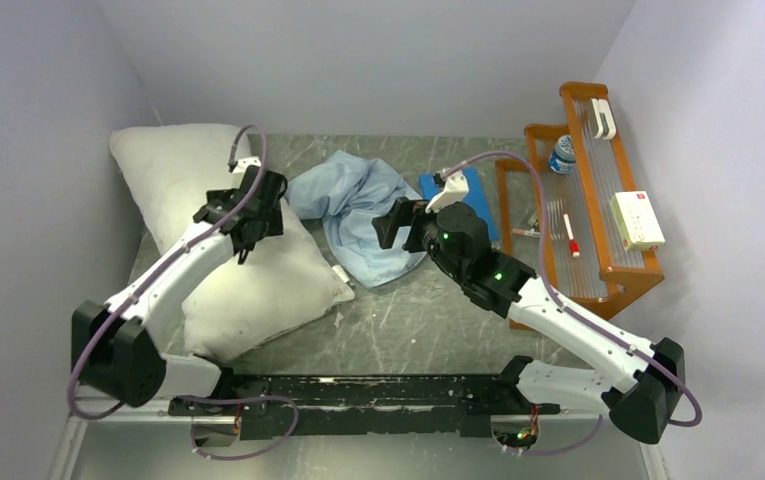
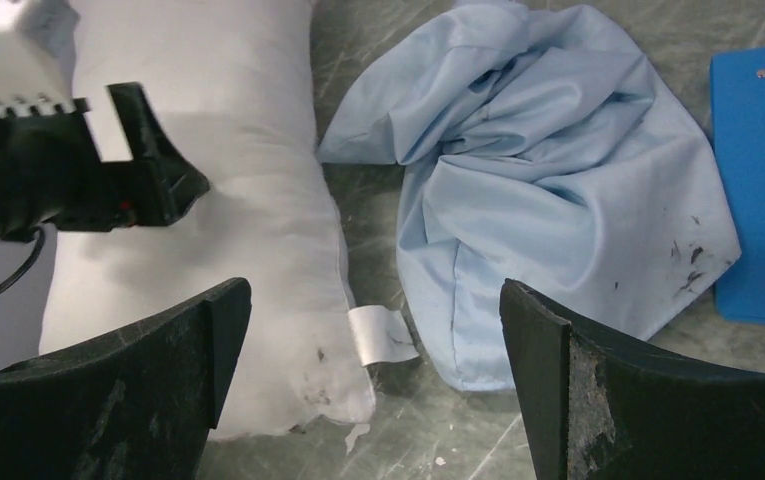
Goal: Put the pillow into the pillowcase
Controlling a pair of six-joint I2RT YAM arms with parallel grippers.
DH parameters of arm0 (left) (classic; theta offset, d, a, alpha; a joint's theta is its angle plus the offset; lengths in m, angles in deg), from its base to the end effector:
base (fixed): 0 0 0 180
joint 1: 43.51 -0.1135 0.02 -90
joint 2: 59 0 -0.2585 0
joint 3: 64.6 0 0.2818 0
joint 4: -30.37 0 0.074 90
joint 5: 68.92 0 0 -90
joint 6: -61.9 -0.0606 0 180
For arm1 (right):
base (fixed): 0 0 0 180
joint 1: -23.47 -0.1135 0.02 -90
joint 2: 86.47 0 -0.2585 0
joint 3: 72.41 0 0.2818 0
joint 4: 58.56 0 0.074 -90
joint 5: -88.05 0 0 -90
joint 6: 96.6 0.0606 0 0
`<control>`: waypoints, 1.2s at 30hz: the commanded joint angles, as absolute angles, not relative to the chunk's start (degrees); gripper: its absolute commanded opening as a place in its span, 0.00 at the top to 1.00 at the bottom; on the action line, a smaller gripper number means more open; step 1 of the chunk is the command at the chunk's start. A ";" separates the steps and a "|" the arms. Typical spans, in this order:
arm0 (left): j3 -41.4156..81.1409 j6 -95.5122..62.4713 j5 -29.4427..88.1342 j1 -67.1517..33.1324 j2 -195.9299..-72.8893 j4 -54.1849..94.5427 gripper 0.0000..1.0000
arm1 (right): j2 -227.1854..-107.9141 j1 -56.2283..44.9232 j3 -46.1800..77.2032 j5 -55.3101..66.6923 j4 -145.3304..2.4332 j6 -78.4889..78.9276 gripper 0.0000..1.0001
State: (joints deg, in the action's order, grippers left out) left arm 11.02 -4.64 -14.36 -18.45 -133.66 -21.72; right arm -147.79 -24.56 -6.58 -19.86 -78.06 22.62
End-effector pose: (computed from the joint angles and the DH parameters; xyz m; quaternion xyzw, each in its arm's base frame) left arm 0.2964 -0.0998 0.2715 -0.0887 0.8996 0.1314 0.4069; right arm 0.2172 0.2136 0.3284 -0.0346 0.7886 0.2789 0.5469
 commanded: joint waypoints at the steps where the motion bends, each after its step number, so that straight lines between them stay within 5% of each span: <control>1: 10.63 -2.11 -19.33 -23.30 -140.26 -23.69 0.06 | -148.74 -24.87 -8.47 -18.76 -71.60 20.29 0.00; 4: 9.19 -4.54 -13.97 -24.76 -143.69 -21.68 0.23 | -150.73 -24.83 -8.70 -19.72 -71.06 19.28 0.00; 7: 9.26 -7.86 -8.10 -24.96 -144.28 -20.32 0.80 | -153.85 -24.84 -8.43 -19.96 -71.10 19.13 0.00; 8: 9.56 -8.69 -6.32 -24.96 -143.77 -20.11 0.93 | -154.87 -24.80 -8.24 -19.90 -71.04 19.27 0.00; 24: 18.14 -8.47 23.93 -24.06 -129.22 -21.49 0.95 | -153.60 -24.84 -4.12 -15.21 -75.26 19.98 0.03; 36: 13.39 -8.64 3.54 -21.84 -125.21 -28.92 0.95 | -160.73 -23.81 -4.91 -26.87 -76.55 13.37 0.05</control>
